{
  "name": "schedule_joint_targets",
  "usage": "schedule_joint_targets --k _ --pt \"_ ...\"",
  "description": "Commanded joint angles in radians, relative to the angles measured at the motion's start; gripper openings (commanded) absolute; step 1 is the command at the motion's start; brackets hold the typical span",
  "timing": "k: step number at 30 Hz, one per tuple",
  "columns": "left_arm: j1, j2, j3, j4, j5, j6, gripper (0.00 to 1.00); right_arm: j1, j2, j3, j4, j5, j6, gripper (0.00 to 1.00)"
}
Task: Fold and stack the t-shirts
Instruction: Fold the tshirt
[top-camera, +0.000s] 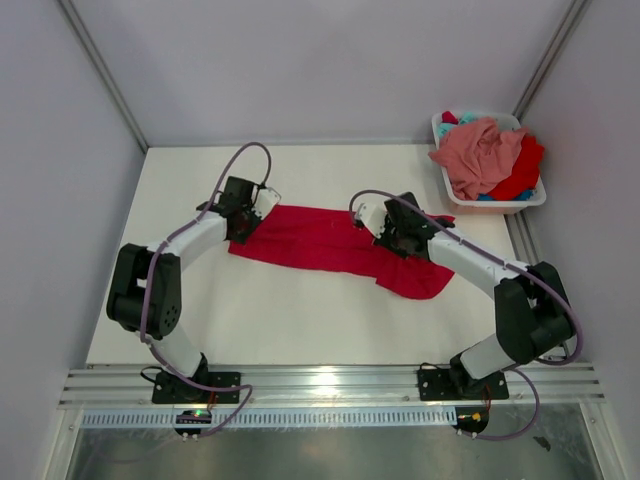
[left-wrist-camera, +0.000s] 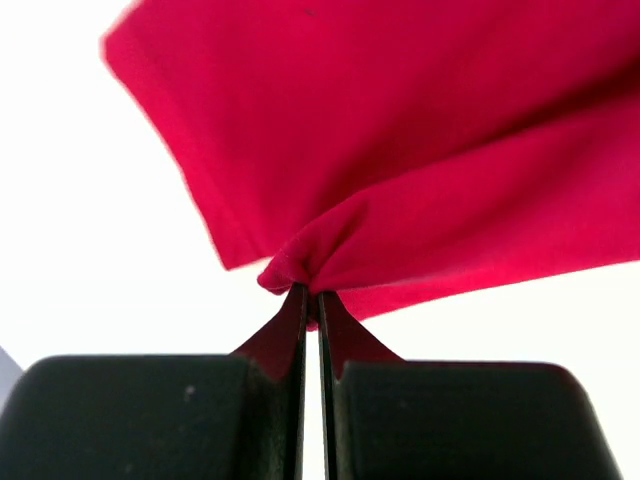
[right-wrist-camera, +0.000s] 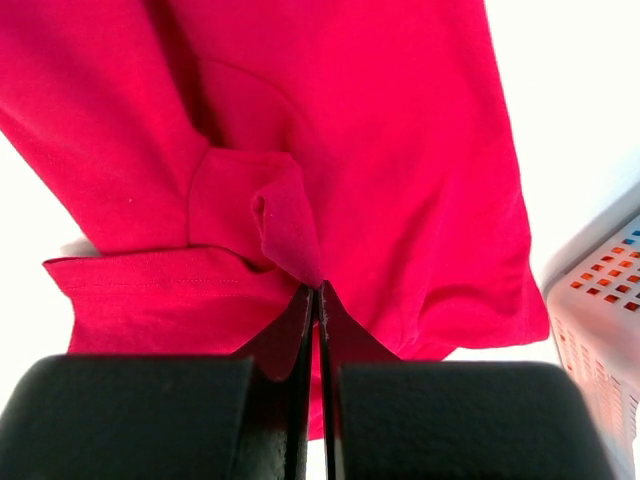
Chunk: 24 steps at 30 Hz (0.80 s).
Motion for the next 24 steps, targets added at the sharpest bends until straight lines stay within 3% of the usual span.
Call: schedule_joint_targets --k 1,13,24 --pt "0.014 -0.005 0.029 0.160 -0.087 -0.080 0.00 -0.031 0.012 0.036 0.081 -0.001 -0.017 0.03" --pt "0.043 0.106 0.099 0.321 -0.168 -0.141 0.00 -0.112 0.095 0.149 0.175 -0.018 0.028 0.03" --pt "0.078 0.146 0.111 0.354 -0.177 -0.126 0.00 -0.114 0.121 0.241 0.128 -0.048 0.054 0.03"
